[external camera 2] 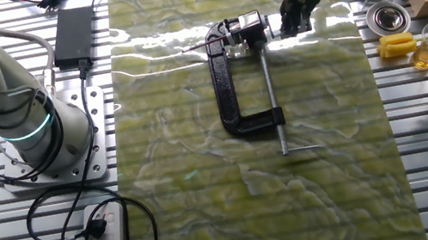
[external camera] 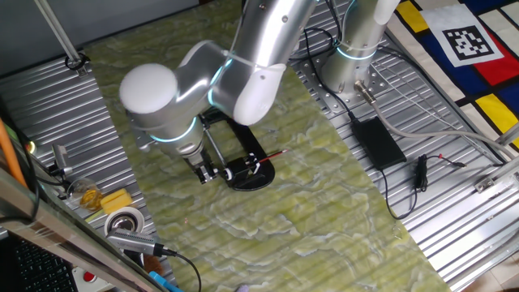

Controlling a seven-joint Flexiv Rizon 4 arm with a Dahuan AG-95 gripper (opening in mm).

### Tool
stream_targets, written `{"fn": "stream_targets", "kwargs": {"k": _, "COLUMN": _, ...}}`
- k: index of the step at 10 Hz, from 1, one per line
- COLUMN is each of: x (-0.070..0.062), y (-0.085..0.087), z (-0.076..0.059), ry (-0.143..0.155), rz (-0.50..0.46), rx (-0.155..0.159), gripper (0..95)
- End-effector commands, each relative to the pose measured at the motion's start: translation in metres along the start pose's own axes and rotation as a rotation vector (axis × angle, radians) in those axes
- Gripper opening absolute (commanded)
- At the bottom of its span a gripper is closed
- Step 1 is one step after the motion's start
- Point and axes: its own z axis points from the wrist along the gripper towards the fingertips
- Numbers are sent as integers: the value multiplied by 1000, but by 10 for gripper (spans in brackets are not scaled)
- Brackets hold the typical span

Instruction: Sharpen the pencil with a pencil sharpener

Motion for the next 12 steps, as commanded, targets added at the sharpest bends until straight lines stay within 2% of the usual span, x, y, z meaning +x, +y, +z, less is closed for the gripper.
{"fn": "stream_targets", "kwargs": {"k": 1, "x": 0, "y": 1, "z": -3, "ry": -22, "rz": 9, "rx": -4, "gripper": 0}}
{"fn": "stream_targets", "kwargs": {"k": 4, "x": -1, "y": 1, "z": -4, "ry": -29, "rz": 17, "rx": -4, "gripper": 0}}
{"fn": "stream_targets", "kwargs": {"k": 10, "x": -1, "y": 1, "z": -8, "ry": 10, "rz": 20, "rx": 1, "gripper": 0}}
{"fn": "stream_targets", "kwargs": {"k": 12, "x": -1, "y": 1, "z": -10, "ry": 5, "rz": 17, "rx": 2, "gripper": 0}}
